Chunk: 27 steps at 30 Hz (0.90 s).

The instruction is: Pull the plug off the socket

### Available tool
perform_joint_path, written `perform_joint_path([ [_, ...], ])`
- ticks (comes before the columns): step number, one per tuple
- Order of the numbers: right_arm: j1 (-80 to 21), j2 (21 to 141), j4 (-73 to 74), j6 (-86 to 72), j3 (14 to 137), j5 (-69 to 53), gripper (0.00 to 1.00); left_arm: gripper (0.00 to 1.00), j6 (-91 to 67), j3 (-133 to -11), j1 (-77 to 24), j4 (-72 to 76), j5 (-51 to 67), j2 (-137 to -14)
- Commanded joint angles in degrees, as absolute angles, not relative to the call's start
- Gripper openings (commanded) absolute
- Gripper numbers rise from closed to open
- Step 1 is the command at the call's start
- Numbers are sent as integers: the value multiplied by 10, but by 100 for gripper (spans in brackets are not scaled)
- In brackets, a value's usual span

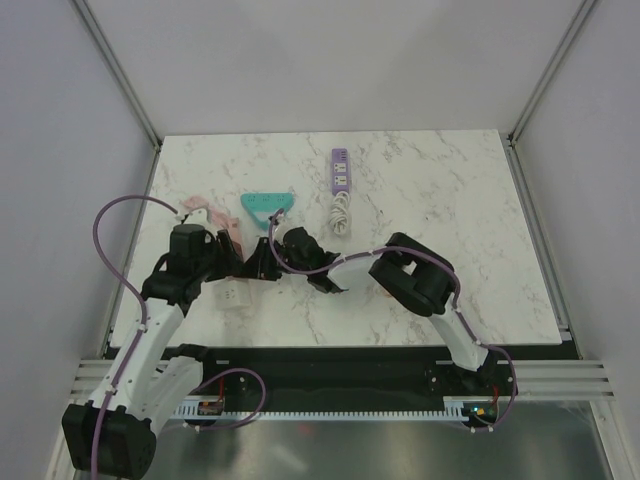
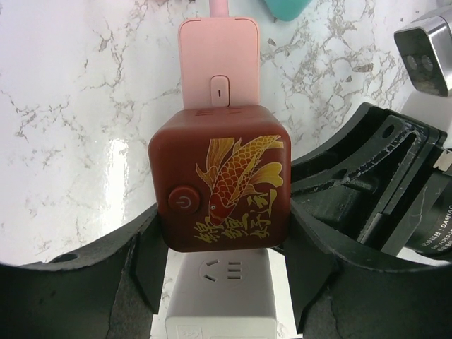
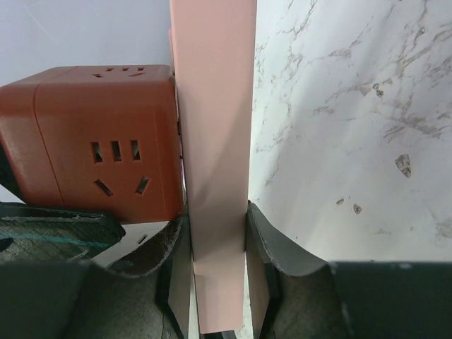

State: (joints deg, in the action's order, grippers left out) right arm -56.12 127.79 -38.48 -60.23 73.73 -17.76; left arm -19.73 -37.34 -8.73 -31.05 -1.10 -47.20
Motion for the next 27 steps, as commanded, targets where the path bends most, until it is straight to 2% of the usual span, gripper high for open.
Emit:
perform_joint_path([
  [1,-540,1329,-340,-615,722,-127,0,2,-209,-401,-92,-225,66,-449],
  [12,-535,1356,-385,-647,738,-157,0,2,-208,-401,-91,-233,45,-445],
  [15,-535,1348,-325,-614,749,-135,0,2,-207,-400,-92,-236,35,-444],
  [17,-543,1331,-180,-548,785,-49,0,2,-207,-405,-91,-245,16,-445],
  [19,-558,1311,-117,-522,794,-4,0,2,-207,-410,-91,-256,4,-453],
  [24,-553,1331,-155,-555,792,-53,0,2,-207,-410,-91,-256,7,-451],
  [27,-547,1354,-277,-602,779,-130,0,2,-208,-405,-91,-245,36,-439],
])
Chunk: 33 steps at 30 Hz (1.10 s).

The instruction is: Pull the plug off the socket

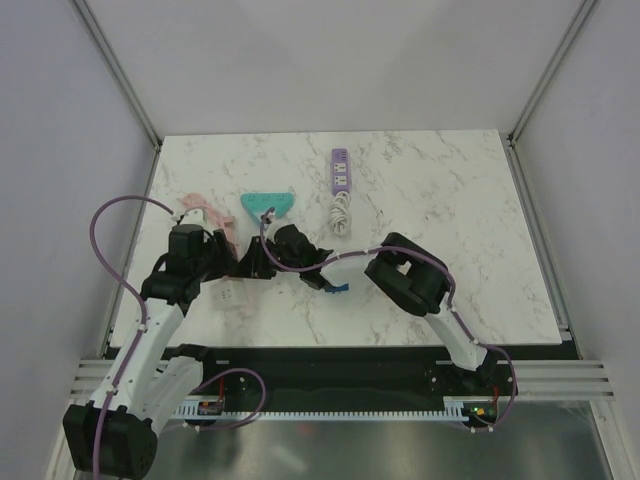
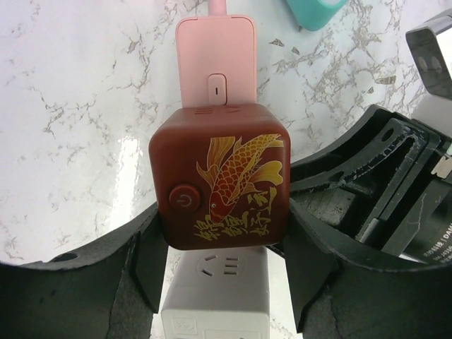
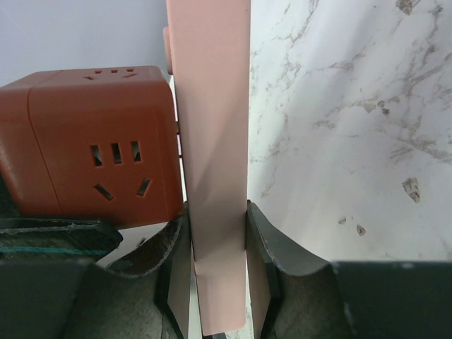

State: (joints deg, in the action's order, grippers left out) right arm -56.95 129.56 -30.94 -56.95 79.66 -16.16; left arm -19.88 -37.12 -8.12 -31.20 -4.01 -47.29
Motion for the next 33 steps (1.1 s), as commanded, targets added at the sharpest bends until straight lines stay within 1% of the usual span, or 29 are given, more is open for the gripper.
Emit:
perform_joint_path([
  [1,-547,1366,-299,-619,773,-143,0,2,-207,-401,-91,-236,42,-432],
  [5,-545,1373,-325,-631,777,-161,0,2,-207,-401,-91,-236,37,-430],
  [8,-544,1366,-251,-593,790,-123,0,2,-207,-404,-91,-246,9,-427],
  [9,-545,1363,-184,-580,797,-104,0,2,-208,-408,-91,-250,2,-427],
  [10,-546,1355,-160,-555,802,-60,0,2,-208,-409,-91,-253,2,-428],
  [12,-552,1346,-111,-539,806,-26,0,2,-210,-410,-91,-257,-10,-431],
  [13,-552,1342,-110,-535,804,-25,0,2,-210,-411,-91,-258,-11,-431],
  [16,-550,1343,-174,-540,790,-61,0,2,-211,-411,-91,-257,-7,-431],
  [17,-548,1346,-197,-541,794,-97,0,2,-211,-412,-91,-257,-8,-429],
  [19,-549,1366,-199,-538,830,-132,0,2,-211,-411,-91,-258,-15,-424],
  [22,-548,1373,-215,-555,851,-163,0,2,-214,-412,-91,-260,-32,-411],
  [24,-546,1370,-214,-562,860,-170,16,2,-215,-412,-91,-260,-33,-412],
  [25,-545,1368,-208,-562,863,-170,25,2,-216,-413,-92,-260,-20,-414],
  [26,-542,1366,-195,-560,864,-171,38,2,-221,-417,-93,-261,-13,-416],
  [28,-534,1354,-181,-549,864,-167,47,2,-228,-424,-93,-271,-3,-416],
  [29,-526,1346,-168,-545,863,-165,55,2,-238,-436,-93,-278,18,-414],
  [31,-519,1338,-152,-532,858,-157,61,2,-253,-450,-93,-303,32,-409],
  [32,-512,1333,-142,-526,857,-156,68,2,-267,-466,-93,-313,39,-409],
  [33,-510,1325,-139,-522,854,-156,71,2,-273,-474,-93,-324,43,-408],
])
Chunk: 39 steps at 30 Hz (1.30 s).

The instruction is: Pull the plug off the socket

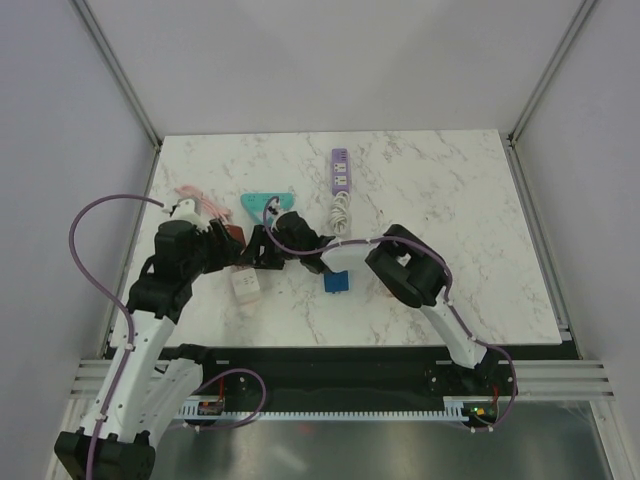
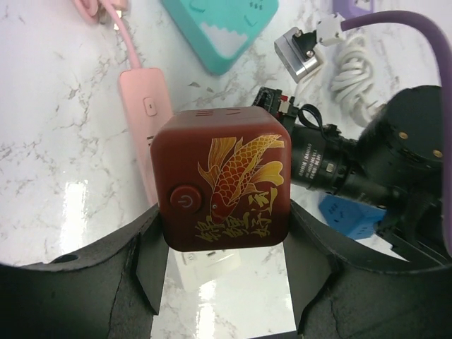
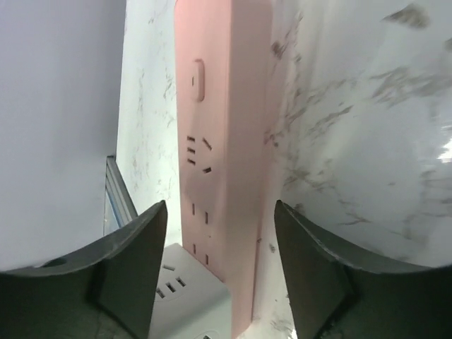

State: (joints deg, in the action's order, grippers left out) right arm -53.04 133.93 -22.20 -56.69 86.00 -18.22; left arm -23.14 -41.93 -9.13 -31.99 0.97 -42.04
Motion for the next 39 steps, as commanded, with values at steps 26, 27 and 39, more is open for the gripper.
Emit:
perform_joint_path([
  [26,-395,872,18,-402,611,9,86,2,-382,-398,-339,-319,41,-511],
  [27,-395,867,18,-400,606,11,86,2,-385,-400,-351,-318,31,-525],
  [39,-395,824,20,-409,568,5,86,12,-386,-416,-406,-229,16,-654],
])
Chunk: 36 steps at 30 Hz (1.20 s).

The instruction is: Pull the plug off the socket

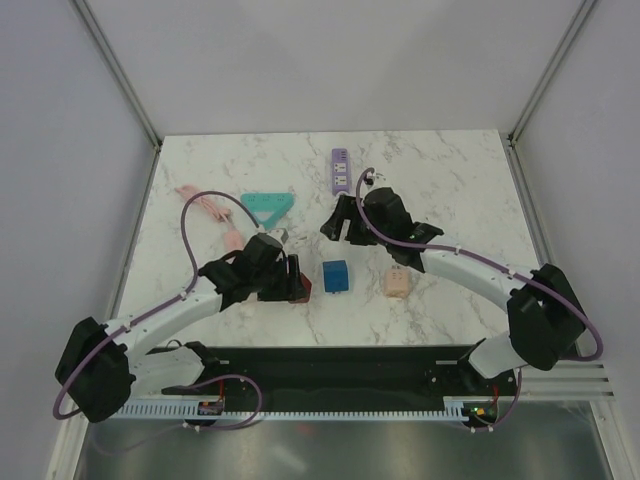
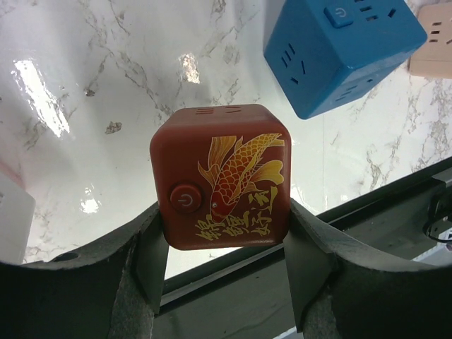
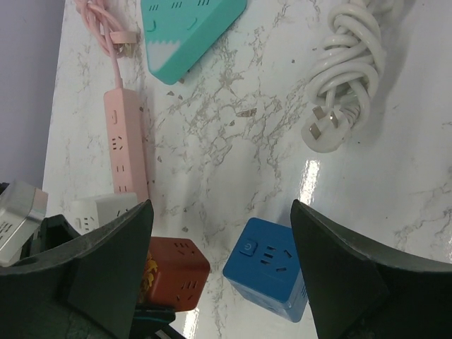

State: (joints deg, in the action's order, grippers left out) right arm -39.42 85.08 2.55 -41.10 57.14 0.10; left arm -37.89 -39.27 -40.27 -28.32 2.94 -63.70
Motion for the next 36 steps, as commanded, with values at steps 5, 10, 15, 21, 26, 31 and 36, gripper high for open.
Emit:
perform_joint_path([
  [5,-395,809,23,-405,566,2,86,27,-378,-435,-406,-216,5,-686],
  [10,-395,787,23,-403,548,2,86,37,-372,-431,-406,-191,46,-707],
  [15,-395,781,22,-400,552,4,86,59,-353,-429,-406,-185,46,-705],
  [21,-395,787,18,-402,559,2,86,82,-347,-436,-406,-186,52,-713],
  [26,-395,796,19,-398,565,-17,86,87,-345,-442,-405,-191,55,-717],
  [31,-396,802,19,-397,569,-23,85,89,-333,-475,-405,-251,5,-660],
  [36,-408,815,23,-393,582,-28,85,91,-319,-520,-372,-344,-108,-612],
])
